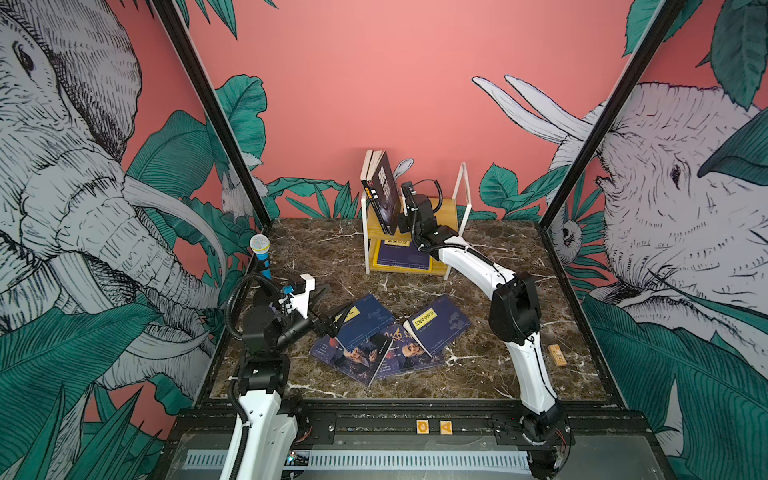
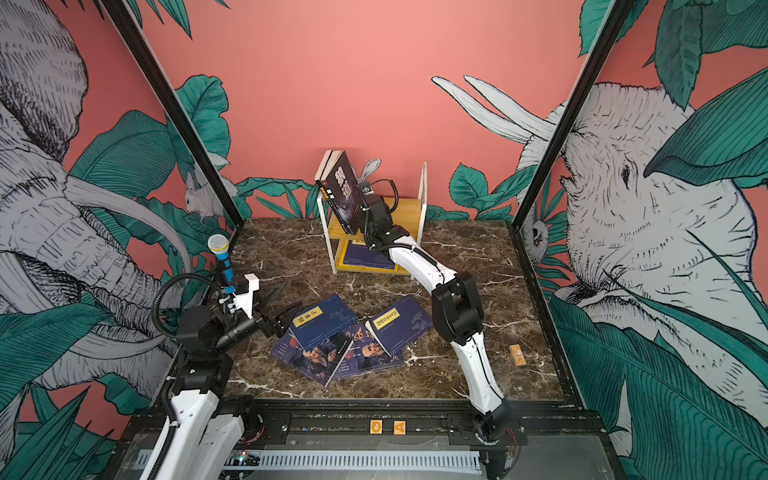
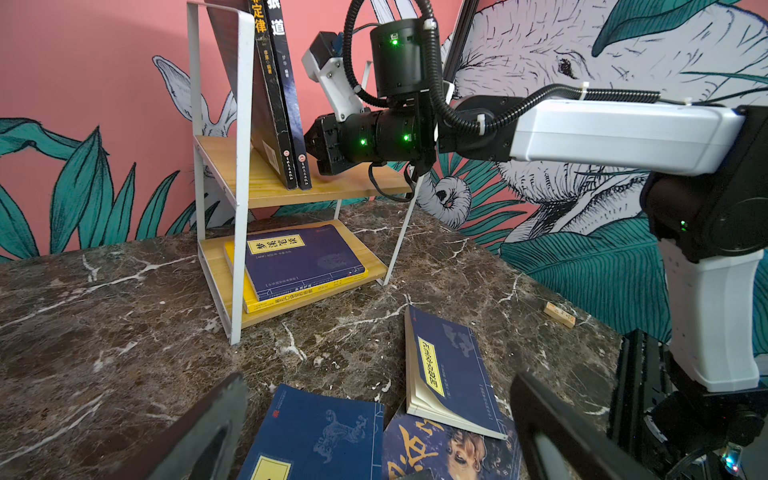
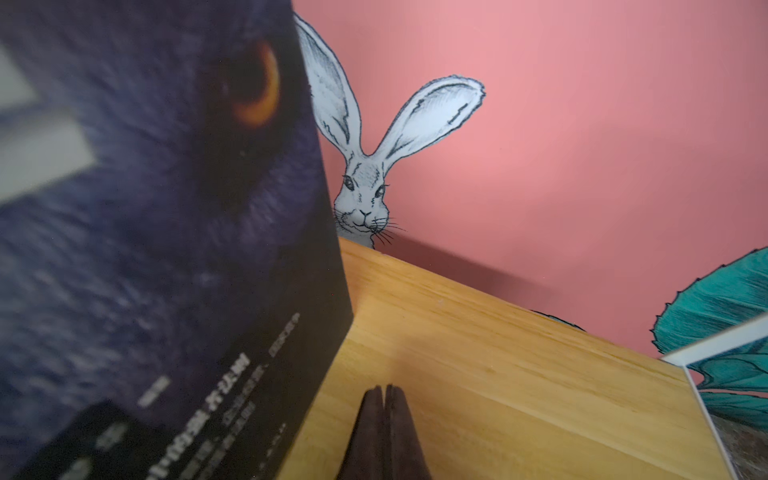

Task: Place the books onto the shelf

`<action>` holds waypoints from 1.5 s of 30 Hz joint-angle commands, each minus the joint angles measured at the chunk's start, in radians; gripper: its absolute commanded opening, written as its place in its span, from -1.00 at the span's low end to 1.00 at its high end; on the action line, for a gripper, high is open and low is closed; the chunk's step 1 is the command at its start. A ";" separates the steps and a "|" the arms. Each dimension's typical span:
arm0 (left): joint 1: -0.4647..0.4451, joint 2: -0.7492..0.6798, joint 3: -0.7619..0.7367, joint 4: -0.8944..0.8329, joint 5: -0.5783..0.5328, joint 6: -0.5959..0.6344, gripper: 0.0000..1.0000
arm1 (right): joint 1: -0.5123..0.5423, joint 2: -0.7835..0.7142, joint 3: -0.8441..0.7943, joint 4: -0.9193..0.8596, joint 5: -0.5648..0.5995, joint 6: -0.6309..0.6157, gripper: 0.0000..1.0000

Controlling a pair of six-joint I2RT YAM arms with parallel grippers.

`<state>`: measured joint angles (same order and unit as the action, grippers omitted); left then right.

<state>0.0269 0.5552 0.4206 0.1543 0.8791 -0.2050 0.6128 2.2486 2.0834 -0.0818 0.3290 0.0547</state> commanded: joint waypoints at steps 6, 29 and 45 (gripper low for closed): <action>0.000 -0.002 0.004 -0.001 0.014 0.019 0.99 | -0.005 0.043 0.049 0.001 -0.061 0.040 -1.00; 0.006 -0.003 0.003 0.002 0.017 0.024 0.99 | -0.018 0.079 0.069 0.058 -0.131 0.041 -1.00; 0.007 -0.003 0.002 0.003 0.018 0.024 0.99 | -0.024 0.094 0.078 0.074 -0.187 0.052 -1.00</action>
<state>0.0296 0.5552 0.4206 0.1547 0.8795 -0.1982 0.5941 2.3196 2.1479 -0.0498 0.1688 0.1005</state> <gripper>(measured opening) 0.995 0.045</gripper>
